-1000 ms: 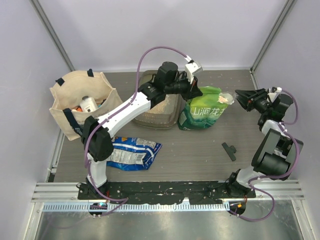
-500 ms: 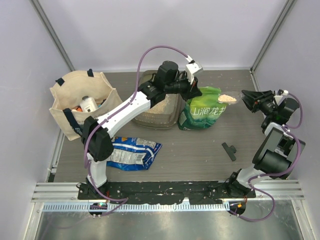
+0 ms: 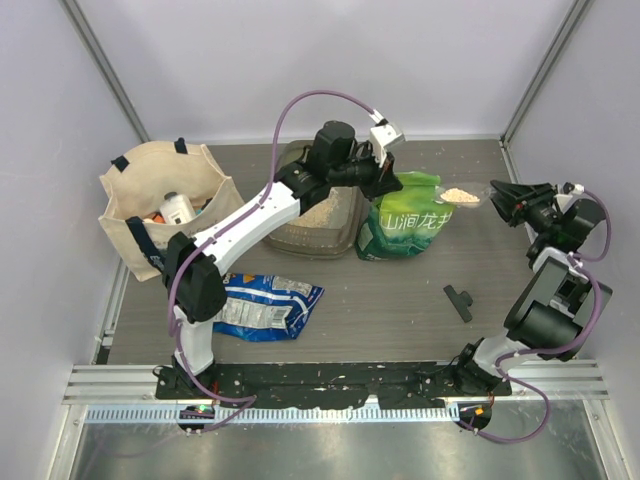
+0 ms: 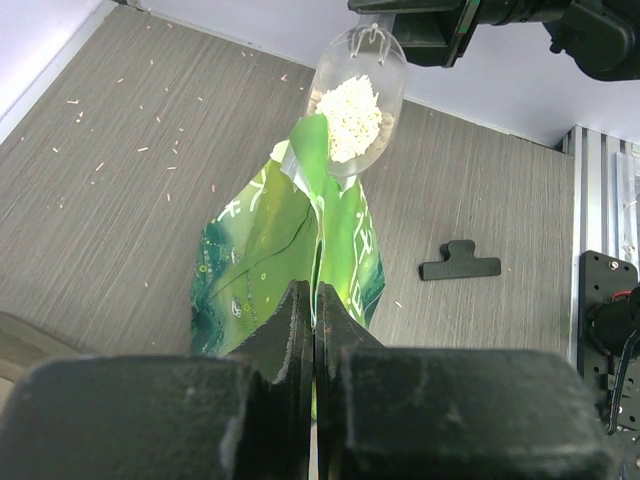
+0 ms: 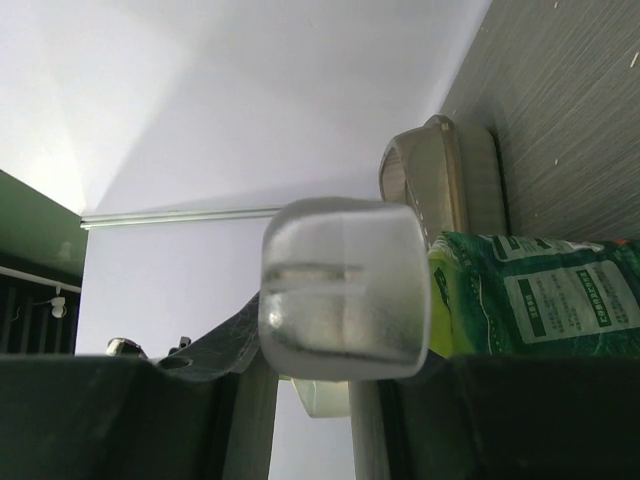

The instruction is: Fill the litter box with clean litter

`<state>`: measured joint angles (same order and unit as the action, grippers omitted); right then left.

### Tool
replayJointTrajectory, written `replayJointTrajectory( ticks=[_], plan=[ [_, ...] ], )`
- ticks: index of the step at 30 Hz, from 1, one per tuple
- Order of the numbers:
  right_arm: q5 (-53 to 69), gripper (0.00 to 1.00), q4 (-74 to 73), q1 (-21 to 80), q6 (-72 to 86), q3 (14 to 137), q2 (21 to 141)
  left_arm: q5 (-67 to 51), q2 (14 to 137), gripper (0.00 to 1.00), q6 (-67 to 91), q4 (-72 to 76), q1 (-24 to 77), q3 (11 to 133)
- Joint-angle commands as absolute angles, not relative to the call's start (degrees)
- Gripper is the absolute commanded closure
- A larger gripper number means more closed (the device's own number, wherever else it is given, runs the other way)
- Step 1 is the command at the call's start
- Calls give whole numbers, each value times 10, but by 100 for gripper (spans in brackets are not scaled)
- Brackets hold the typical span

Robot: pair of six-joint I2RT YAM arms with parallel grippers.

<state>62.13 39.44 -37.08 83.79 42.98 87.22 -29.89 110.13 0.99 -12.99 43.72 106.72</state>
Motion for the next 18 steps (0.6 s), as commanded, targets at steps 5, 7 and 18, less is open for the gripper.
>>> replayJointTrajectory(
  ticks=[5,7,18],
  plan=[
    [635,99,302,-375,786,511,806,-287,1076,100,6,-75,421,1102],
    [637,99,275,-376,780,527,796,-281,1079,100,3,-76,418,1100],
    [628,99,175,-282,733,630,800,-272,1092,60,-31,-111,385,1121]
  ],
)
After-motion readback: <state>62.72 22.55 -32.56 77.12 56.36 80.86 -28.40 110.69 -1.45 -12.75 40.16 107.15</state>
